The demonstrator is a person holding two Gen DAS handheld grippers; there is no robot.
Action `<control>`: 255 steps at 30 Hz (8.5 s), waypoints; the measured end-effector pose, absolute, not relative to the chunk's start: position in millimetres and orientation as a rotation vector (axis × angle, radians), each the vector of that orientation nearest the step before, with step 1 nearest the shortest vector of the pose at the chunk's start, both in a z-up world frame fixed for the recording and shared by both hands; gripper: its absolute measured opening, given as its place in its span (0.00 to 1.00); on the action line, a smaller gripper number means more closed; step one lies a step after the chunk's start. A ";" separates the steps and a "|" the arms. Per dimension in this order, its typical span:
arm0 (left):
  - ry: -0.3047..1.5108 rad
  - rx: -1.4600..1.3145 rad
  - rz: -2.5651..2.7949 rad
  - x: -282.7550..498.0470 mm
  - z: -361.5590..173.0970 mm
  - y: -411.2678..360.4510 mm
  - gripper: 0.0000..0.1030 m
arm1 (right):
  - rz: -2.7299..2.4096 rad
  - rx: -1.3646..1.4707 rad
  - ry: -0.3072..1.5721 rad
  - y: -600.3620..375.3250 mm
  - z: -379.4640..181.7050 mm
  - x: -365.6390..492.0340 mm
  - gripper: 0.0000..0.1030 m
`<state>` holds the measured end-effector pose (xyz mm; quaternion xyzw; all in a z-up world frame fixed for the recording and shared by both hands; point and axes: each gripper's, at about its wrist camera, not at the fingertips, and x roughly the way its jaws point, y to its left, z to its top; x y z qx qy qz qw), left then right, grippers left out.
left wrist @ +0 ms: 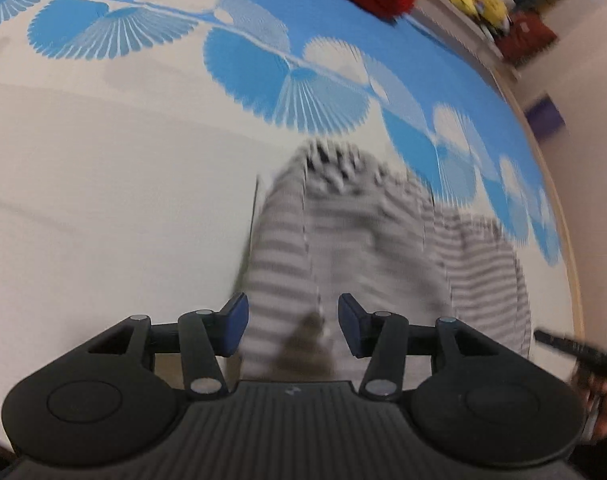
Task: Fold small clothes
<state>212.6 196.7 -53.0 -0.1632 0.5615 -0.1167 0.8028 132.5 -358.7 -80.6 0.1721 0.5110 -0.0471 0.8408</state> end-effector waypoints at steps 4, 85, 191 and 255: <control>1.325 -0.263 -0.259 191.0 -76.6 194.8 0.53 | -0.058 0.322 1.176 -352.2 -93.3 110.7 0.56; 0.853 -0.125 -0.242 319.2 -55.7 123.2 0.17 | -0.233 -0.008 0.955 -309.1 -114.4 235.6 0.33; 0.957 -0.326 0.019 156.0 7.6 246.1 0.54 | 0.725 -0.679 0.759 147.6 -122.4 41.4 0.42; 0.902 -0.665 -0.527 251.6 16.9 34.8 0.32 | 0.375 0.397 0.491 -142.7 27.0 26.2 0.11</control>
